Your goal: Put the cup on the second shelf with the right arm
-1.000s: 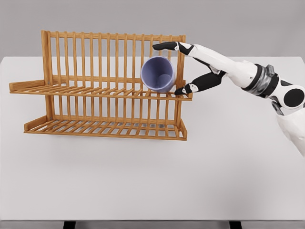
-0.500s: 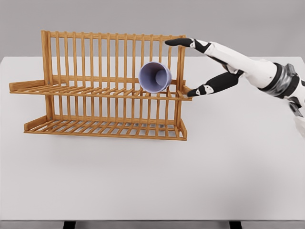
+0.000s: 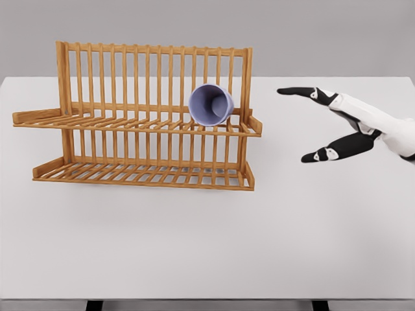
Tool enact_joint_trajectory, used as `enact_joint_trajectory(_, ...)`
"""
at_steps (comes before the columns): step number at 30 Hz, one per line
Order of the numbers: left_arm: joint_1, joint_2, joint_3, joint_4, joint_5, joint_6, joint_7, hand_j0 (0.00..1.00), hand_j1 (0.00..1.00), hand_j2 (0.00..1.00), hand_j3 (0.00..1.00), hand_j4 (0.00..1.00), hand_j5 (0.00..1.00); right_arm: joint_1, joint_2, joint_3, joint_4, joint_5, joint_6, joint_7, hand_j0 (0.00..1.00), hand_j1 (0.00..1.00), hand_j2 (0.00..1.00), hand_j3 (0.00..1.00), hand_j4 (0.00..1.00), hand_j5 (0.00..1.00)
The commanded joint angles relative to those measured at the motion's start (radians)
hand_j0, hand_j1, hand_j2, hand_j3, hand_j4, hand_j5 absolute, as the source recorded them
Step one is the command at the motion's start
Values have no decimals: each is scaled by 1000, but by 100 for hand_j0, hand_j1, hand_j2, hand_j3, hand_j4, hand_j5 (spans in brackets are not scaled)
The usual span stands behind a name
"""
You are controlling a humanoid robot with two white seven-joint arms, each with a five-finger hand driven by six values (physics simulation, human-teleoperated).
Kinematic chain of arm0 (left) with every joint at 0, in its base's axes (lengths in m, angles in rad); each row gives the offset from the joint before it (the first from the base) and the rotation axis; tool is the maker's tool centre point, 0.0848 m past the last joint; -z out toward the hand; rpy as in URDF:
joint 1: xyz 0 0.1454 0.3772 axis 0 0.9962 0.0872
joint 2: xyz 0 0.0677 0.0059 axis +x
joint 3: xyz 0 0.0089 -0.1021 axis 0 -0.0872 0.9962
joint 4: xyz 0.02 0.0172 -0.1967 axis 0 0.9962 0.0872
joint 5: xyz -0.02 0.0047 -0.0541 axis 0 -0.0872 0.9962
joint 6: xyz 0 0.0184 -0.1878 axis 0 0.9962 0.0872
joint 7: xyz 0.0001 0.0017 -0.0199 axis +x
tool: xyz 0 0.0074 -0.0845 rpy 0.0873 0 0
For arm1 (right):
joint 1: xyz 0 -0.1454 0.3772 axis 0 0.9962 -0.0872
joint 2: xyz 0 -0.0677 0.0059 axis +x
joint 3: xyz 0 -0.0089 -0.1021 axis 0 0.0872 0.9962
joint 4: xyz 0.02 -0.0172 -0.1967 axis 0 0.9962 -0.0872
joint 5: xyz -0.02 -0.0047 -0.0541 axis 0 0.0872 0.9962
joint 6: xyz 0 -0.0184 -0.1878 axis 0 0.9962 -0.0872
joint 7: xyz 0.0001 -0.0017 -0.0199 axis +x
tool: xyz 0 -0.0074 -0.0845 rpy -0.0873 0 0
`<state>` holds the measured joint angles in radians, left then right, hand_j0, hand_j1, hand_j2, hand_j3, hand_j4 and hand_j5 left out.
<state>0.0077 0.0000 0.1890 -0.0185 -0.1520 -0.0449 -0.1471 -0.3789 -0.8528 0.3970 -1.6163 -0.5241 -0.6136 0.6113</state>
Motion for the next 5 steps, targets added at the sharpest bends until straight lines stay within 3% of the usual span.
enact_joint_trajectory(1,0,0,0,0,0,0,0,100,100,100,100,100,100,0,-32,-17,-5,-19,3,0,100,100,100,100,100,100)
enact_joint_trajectory(5,2,0,0,0,0,-1,0,100,100,100,100,100,100,6,-32,-17,1,-17,3,0,100,100,100,100,100,100)
